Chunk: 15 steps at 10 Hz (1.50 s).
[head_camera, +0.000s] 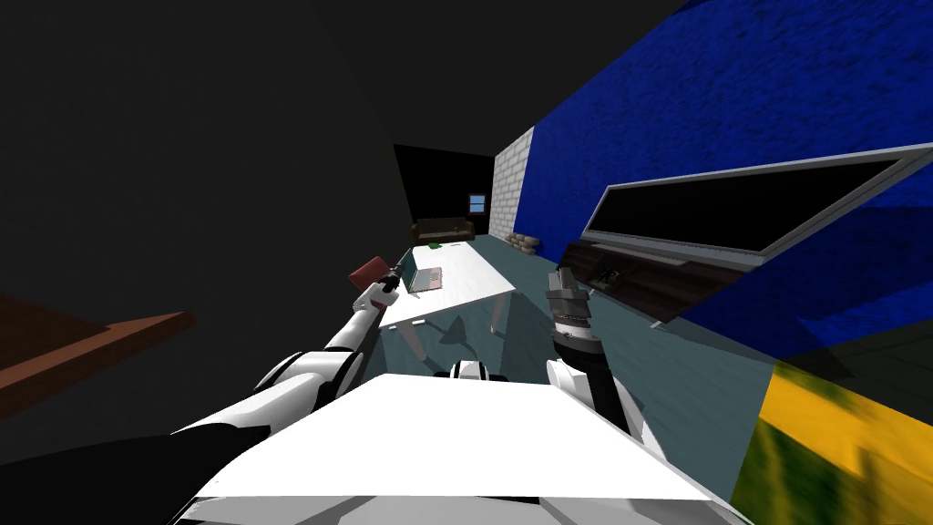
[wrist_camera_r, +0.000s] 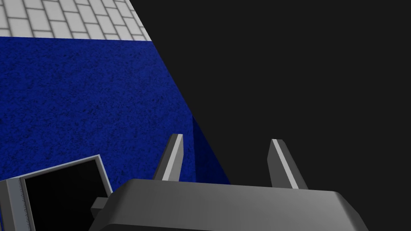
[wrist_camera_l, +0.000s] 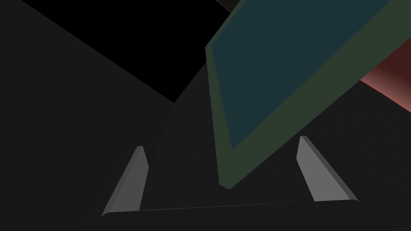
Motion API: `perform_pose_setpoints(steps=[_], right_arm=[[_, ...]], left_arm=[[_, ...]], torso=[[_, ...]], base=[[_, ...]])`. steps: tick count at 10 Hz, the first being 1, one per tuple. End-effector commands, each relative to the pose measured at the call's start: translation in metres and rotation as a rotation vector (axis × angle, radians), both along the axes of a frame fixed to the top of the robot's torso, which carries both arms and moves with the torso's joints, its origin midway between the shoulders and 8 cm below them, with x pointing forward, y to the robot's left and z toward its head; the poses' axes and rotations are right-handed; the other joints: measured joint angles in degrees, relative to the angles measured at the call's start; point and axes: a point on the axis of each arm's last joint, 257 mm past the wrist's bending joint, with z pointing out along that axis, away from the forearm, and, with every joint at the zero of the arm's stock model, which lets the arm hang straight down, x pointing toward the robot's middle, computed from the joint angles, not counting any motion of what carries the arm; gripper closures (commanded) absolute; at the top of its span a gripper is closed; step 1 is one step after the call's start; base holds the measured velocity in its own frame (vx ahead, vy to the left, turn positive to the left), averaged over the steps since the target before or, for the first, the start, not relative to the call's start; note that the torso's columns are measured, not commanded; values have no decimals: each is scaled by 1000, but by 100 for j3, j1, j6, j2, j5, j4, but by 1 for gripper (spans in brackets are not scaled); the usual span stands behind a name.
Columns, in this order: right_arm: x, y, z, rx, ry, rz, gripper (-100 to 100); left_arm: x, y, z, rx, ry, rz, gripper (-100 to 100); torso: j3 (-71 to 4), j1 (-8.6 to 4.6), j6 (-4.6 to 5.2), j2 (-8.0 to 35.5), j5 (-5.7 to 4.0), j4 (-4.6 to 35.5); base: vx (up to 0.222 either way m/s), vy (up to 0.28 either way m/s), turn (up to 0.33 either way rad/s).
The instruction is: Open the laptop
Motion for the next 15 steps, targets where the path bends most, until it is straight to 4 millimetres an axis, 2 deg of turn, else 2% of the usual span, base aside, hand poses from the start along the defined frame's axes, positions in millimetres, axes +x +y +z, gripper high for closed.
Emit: perform_pose_setpoints(steps=[1,2,4,5,6,7,9,10,11,13,14,15], right_arm=[[0,0,0,0,0,0,0],[0,0,0,0,0,0,0],[0,0,0,0,0,0,0],[0,0,0,0,0,0,0],[0,0,0,0,0,0,0],[0,0,0,0,0,0,0],[0,0,0,0,0,0,0],[0,0,0,0,0,0,0],[0,0,0,0,0,0,0],[0,0,0,0,0,0,0],[0,0,0,0,0,0,0],[0,0,0,0,0,0,0]], left_arm=[[13,1,7,2,-12,-7,-100],[18,1,11,-4,-13,-4,-100],[15,13,-13,-16,34,21,-100],[14,15,-18,-19,44,26,-100],[27,8,3,-12,5,1,-100],[32,7,6,-19,7,5,-100],[28,17,-17,-31,50,26,-100],[41,8,5,-25,11,-2,-100],[46,8,6,-35,18,4,-100],[41,16,-15,-46,58,22,-100],[44,14,-10,-44,46,17,-100],[32,22,-28,-50,82,43,100]], torso=[[-9,2,1,-14,1,-5],[-4,-4,6,-1,-2,-1],[-3,-2,1,-5,-1,-1],[-11,2,1,-16,1,-6],[-13,2,2,-17,1,-6],[-1,-3,6,3,-1,0],[2,-9,3,3,-4,2],[-8,0,1,-11,0,-4],[-3,-3,7,1,-1,-1],[-4,-6,3,-6,-3,-1],[-11,1,2,-16,0,-5],[-11,2,2,-15,1,-5]], base=[[-62,-10,-88],[-82,-15,-46],[-26,-4,12],[0,0,0],[-56,0,-58],[-81,-19,-57],[-31,-9,-1],[-72,-10,-67],[-78,-17,-41],[-25,-6,-2],[0,0,0],[62,-5,65]])
